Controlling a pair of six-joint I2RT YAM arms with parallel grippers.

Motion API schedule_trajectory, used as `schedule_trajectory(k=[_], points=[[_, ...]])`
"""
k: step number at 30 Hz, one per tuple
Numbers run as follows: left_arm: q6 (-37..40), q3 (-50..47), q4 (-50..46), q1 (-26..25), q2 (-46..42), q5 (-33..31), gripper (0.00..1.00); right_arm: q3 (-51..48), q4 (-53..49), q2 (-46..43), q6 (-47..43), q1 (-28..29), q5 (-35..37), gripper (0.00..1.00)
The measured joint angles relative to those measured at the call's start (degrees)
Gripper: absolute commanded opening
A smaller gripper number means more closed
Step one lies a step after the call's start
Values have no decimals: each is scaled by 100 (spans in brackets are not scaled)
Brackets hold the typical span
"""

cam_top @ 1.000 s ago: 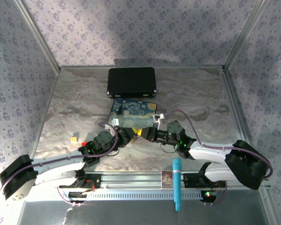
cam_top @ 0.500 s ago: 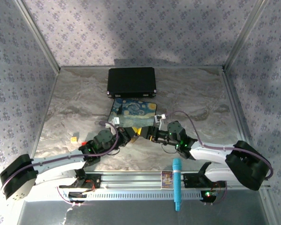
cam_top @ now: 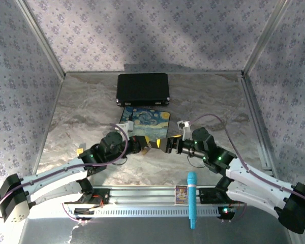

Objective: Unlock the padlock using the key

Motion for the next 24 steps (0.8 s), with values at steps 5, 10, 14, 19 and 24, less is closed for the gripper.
schedule_trajectory(k=[5, 10, 14, 19, 24], points=[[232, -59, 544, 57, 116, 501, 0, -295, 809, 291, 120, -20, -509, 69], [299, -81, 1023, 57, 144, 807, 0, -516, 1882, 739, 382, -22, -1102, 60], [291, -188, 1290, 57, 146, 835, 0, -562, 2378, 758, 573, -57, -1300, 47], [247, -258, 1456, 57, 151, 833, 0, -815, 2791, 765, 791, -94, -1403, 37], [144, -361, 1639, 57, 157, 833, 0, -929, 3101, 800, 942, -94, -1471, 30]])
